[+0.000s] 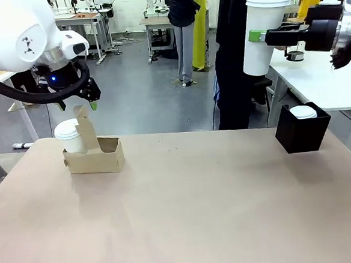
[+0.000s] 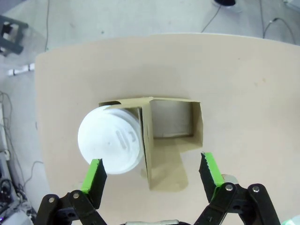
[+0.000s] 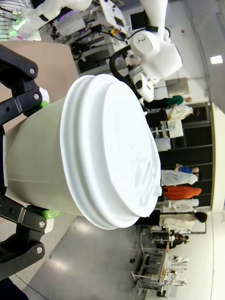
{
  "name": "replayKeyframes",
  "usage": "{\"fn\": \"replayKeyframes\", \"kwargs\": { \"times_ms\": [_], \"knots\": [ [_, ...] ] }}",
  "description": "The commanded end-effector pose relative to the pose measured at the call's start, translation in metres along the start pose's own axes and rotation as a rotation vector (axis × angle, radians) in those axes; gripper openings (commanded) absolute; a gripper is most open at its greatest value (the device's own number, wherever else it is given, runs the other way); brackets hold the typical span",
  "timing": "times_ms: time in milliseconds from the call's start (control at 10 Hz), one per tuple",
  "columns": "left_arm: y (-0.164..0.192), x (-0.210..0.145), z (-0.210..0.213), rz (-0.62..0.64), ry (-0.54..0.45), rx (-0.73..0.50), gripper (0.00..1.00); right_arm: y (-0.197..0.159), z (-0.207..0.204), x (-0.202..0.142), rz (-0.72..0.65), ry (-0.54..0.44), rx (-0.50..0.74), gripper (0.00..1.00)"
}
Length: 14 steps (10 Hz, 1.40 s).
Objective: Pour a drink into a cup and package it in a carrier.
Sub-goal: Position the Cup Carrier in the center of the table.
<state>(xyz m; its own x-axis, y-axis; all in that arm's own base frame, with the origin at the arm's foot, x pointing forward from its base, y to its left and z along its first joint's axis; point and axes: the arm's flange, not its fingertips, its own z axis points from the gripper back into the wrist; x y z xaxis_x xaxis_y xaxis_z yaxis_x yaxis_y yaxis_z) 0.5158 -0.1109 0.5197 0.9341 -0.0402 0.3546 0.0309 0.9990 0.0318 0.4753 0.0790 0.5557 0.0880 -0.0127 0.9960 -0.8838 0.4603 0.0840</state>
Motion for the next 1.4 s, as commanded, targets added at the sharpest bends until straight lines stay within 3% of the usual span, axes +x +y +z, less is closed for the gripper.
{"fn": "replayKeyframes", "kwargs": {
  "times_ms": [0, 100, 200, 300, 400, 500, 600, 1200, 1300],
  "knots": [
    [-0.003, 0.015, -0.005, 0.035, 0.039, 0.047, 1.00, 0.002, 0.001, 0.004, 0.011, -0.005, -0.004, 0.81],
    [-0.005, 0.019, -0.013, 0.044, 0.056, 0.052, 1.00, 0.002, 0.001, 0.004, 0.011, -0.005, -0.004, 0.81],
    [-0.005, 0.020, -0.017, 0.043, 0.065, 0.066, 0.42, 0.002, 0.001, 0.004, 0.011, -0.005, -0.004, 0.81],
    [-0.006, 0.019, -0.019, 0.049, 0.066, 0.083, 0.42, 0.002, 0.001, 0.004, 0.011, -0.005, -0.004, 0.81],
    [-0.006, 0.019, -0.019, 0.044, 0.065, 0.083, 0.00, 0.002, 0.001, 0.004, 0.011, -0.005, -0.004, 0.81],
    [-0.004, 0.020, -0.018, 0.042, 0.063, 0.082, 0.36, 0.002, 0.001, 0.004, 0.011, -0.005, -0.004, 0.81],
    [-0.005, 0.020, -0.019, 0.043, 0.061, 0.095, 0.00, 0.002, 0.001, 0.004, 0.011, -0.005, -0.004, 0.81],
    [0.000, 0.020, -0.030, 0.025, 0.088, 0.074, 0.00, 0.002, 0.001, 0.004, 0.011, -0.005, -0.004, 0.81],
    [0.001, 0.021, -0.033, 0.018, 0.129, 0.035, 0.00, 0.002, 0.001, 0.004, 0.011, -0.005, -0.004, 0.81]
  ]
}}
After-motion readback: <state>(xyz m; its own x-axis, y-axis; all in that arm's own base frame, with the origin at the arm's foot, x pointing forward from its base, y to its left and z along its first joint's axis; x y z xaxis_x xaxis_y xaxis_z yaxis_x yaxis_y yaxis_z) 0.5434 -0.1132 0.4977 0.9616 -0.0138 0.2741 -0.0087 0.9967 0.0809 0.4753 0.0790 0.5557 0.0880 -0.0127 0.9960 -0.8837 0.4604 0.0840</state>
